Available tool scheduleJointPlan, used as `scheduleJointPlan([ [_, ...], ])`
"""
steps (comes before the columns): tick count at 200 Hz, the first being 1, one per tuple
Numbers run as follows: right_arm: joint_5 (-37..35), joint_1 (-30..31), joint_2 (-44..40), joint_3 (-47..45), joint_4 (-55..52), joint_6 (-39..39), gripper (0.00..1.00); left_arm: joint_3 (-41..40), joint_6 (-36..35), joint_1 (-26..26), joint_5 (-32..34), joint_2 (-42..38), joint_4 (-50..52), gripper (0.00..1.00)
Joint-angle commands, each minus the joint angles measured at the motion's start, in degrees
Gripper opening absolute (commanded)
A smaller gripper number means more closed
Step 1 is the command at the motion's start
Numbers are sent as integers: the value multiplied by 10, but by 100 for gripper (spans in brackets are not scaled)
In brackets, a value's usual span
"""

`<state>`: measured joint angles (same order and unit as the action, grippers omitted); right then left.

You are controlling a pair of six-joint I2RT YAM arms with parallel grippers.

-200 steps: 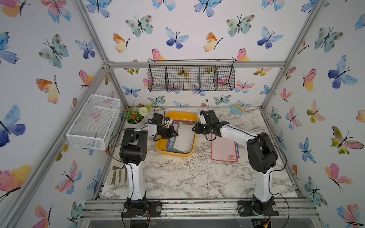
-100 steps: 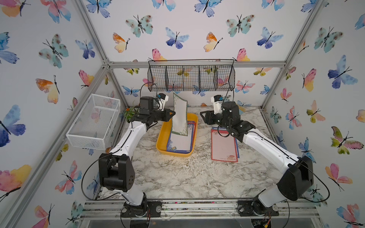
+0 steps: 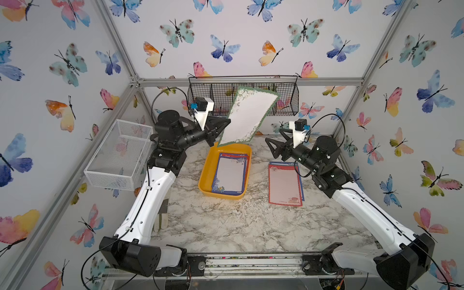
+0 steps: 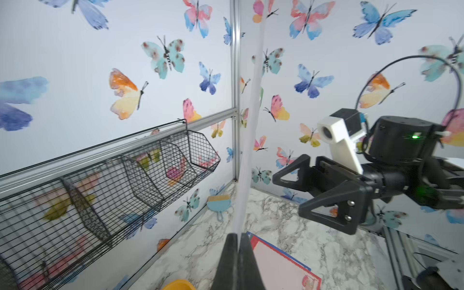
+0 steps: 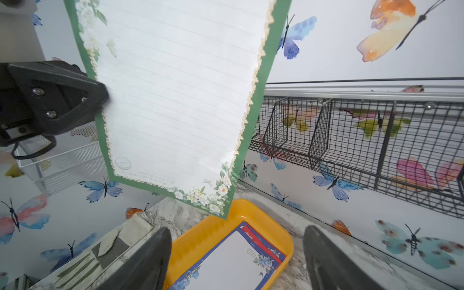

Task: Take out the stationery paper from the storage box
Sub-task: Pick up the stationery paper from the storage box.

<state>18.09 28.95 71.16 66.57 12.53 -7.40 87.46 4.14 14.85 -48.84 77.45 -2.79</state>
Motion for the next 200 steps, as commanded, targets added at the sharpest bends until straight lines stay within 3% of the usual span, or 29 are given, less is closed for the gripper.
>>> scheduleJointPlan([
  [1,91,-16,3,-5,71,9,85,-14,99,-2,-77,14,-127,0],
  [47,153,-45,15,-4,139,2,85,-67,248,-3,-126,32,-311,0],
  [94,291,-73,44,18,208,-67,67,-103,295,-3,-128,43,-366,0],
  [138,341,-72,85,25,268,-151,42,-138,342,-4,-125,68,-432,0],
  [167,323,-73,87,15,267,-165,12,-160,363,-4,-124,75,-464,0],
  [200,303,-74,79,8,246,-159,9,-166,359,-4,-117,74,-463,0],
])
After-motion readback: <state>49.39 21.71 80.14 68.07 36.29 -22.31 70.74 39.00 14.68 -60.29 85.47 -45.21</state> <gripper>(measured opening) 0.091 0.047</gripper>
